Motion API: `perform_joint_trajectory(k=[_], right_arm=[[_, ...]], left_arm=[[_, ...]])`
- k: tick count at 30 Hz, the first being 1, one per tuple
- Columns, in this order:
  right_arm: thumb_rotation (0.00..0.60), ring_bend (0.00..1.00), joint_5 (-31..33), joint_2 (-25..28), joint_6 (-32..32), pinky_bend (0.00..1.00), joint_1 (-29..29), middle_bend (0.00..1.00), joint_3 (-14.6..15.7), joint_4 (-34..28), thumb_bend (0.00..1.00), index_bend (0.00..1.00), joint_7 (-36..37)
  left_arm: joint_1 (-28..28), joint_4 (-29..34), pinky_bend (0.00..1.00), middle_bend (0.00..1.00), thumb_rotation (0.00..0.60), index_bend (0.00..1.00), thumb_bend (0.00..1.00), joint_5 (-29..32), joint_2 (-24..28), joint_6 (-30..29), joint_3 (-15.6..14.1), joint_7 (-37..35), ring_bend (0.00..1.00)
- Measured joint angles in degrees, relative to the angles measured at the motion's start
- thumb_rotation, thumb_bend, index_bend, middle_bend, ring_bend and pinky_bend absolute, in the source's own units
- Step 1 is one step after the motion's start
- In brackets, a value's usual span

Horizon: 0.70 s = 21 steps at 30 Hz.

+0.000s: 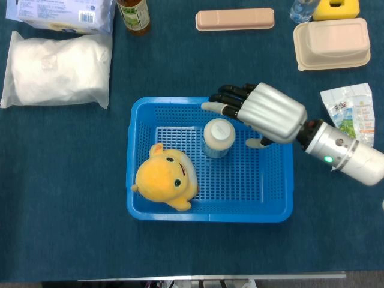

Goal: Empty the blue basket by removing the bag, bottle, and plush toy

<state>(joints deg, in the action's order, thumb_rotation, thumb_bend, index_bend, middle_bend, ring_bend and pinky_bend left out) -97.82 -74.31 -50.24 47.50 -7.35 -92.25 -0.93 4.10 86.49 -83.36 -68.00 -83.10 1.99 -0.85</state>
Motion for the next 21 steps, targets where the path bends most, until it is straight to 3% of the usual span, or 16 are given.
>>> perform_joint_trajectory(k=[21], right_arm=[[0.6, 0.17, 0.1, -3.1, 4.5, 0.43, 6.5, 0.21, 2.0, 2.3, 0.0, 0.18, 0.4]], left_arm=[[-0.9, -1.4, 0.43, 0.18, 0.6, 0.29, 0.35, 0.2, -0.6, -0.8, -0.3, -1.9, 0.19]])
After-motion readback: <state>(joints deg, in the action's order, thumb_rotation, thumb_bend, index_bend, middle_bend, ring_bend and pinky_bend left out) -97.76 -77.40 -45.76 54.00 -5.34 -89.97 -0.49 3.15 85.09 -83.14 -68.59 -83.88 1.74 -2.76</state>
